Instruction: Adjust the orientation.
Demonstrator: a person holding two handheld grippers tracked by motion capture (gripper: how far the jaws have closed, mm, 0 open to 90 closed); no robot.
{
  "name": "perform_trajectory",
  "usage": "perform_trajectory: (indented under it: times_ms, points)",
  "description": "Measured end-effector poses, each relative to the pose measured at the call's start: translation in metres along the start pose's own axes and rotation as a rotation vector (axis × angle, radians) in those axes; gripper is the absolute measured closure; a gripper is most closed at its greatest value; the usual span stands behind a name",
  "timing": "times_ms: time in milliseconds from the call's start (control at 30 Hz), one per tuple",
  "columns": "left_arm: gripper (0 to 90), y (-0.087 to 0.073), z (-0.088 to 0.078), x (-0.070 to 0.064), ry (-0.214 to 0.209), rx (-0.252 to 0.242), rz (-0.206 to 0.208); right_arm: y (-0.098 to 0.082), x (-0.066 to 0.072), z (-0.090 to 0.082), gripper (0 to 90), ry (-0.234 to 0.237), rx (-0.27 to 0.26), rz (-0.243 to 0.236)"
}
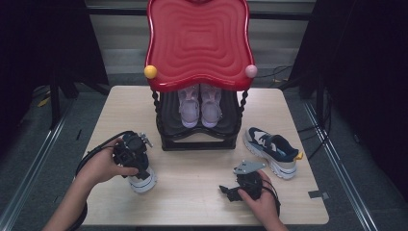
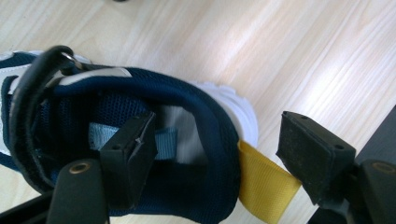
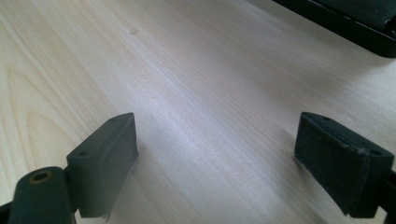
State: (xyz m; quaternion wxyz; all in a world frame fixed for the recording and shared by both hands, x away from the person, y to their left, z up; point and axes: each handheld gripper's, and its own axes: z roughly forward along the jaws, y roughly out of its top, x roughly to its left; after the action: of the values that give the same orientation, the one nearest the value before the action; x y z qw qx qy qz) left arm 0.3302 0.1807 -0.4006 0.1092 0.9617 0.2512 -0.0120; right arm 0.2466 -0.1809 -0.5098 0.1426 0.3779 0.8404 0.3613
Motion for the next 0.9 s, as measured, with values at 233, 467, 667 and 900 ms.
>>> perform_trajectory:
  times_ms: [233, 467, 667, 900]
  points:
    - [30.6, 0.000, 0.005, -0.001, 0.002, 0.041, 0.018, 0.000, 0.000, 0.000, 12.8, 0.000, 0.000, 0.000]
    - [34.6, -0.001, 0.008, -0.002, -0.002, 0.100, 0.039, 0.000, 0.000, 0.000, 12.8, 0.000, 0.000, 0.000]
    - [42.1, 0.001, 0.013, -0.003, -0.007, 0.131, 0.035, 0.000, 0.000, 0.000, 12.7, 0.000, 0.000, 0.000]
    - [50.4, 0.005, 0.017, -0.002, -0.024, 0.143, 0.035, 0.000, 0.000, 0.000, 12.8, 0.000, 0.000, 0.000]
